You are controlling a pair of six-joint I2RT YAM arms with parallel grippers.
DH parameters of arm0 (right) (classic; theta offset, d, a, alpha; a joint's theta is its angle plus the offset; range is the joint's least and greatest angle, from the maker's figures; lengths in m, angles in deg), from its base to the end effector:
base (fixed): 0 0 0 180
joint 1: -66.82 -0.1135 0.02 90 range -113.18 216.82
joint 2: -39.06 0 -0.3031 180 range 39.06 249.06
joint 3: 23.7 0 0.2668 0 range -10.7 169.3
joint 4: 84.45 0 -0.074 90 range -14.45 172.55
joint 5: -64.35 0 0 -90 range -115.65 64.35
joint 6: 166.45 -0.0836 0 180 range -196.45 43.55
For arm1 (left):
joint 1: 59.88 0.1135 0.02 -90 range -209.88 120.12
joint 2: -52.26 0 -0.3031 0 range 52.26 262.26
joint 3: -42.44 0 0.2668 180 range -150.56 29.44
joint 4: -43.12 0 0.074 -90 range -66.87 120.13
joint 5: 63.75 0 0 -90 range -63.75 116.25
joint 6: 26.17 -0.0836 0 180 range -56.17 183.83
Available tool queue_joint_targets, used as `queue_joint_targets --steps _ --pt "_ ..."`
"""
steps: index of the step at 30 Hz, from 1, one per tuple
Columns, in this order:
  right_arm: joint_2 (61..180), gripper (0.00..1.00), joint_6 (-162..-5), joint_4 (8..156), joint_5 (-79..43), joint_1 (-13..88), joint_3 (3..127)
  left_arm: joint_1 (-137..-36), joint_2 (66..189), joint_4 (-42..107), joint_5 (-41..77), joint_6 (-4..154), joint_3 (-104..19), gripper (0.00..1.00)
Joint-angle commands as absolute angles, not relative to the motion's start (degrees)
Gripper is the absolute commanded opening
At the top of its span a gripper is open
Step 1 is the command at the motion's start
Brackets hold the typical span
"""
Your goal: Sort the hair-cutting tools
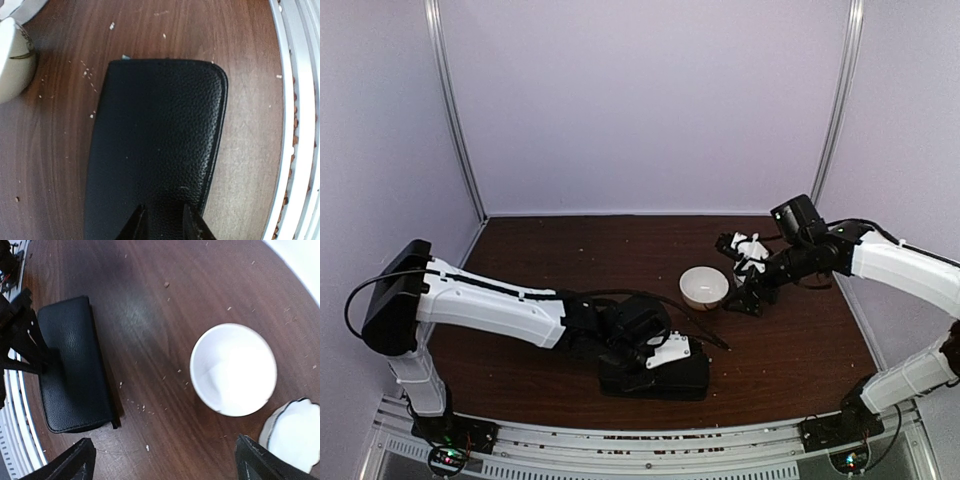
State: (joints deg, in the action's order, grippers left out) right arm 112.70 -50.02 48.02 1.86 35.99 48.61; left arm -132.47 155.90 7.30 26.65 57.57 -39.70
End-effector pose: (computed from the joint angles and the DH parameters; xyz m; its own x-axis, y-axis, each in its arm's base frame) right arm 0.2368 0.1863 0.2866 -0.2606 -0.6153 -0.7440 -0.9285 0.3707 0.0187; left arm 0.1277 -0.4052 0.1776 -0.1464 0.8314 -0.5361 0.9748 0.2134 0.0647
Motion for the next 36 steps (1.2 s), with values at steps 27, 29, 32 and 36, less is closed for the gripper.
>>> queue_joint_targets --steps 27,29,32,36 --pt "141.36 0.42 -44.44 36.87 4.34 28.09 54.22 -133.35 160.98 0.68 38.87 59.45 -35.71 0.09" --pt "141.30 0.42 -43.77 36.43 5.27 27.73 53.98 -133.32 160.94 0.68 38.87 59.44 -35.56 0.08" --pt "141.37 0.42 -42.47 35.95 7.21 27.43 53.45 -133.30 160.98 0.77 39.01 59.35 -35.34 0.08" --pt "142.48 0.43 -42.88 36.70 8.75 27.35 52.81 -133.33 160.98 0.76 39.15 59.65 -35.39 0.09"
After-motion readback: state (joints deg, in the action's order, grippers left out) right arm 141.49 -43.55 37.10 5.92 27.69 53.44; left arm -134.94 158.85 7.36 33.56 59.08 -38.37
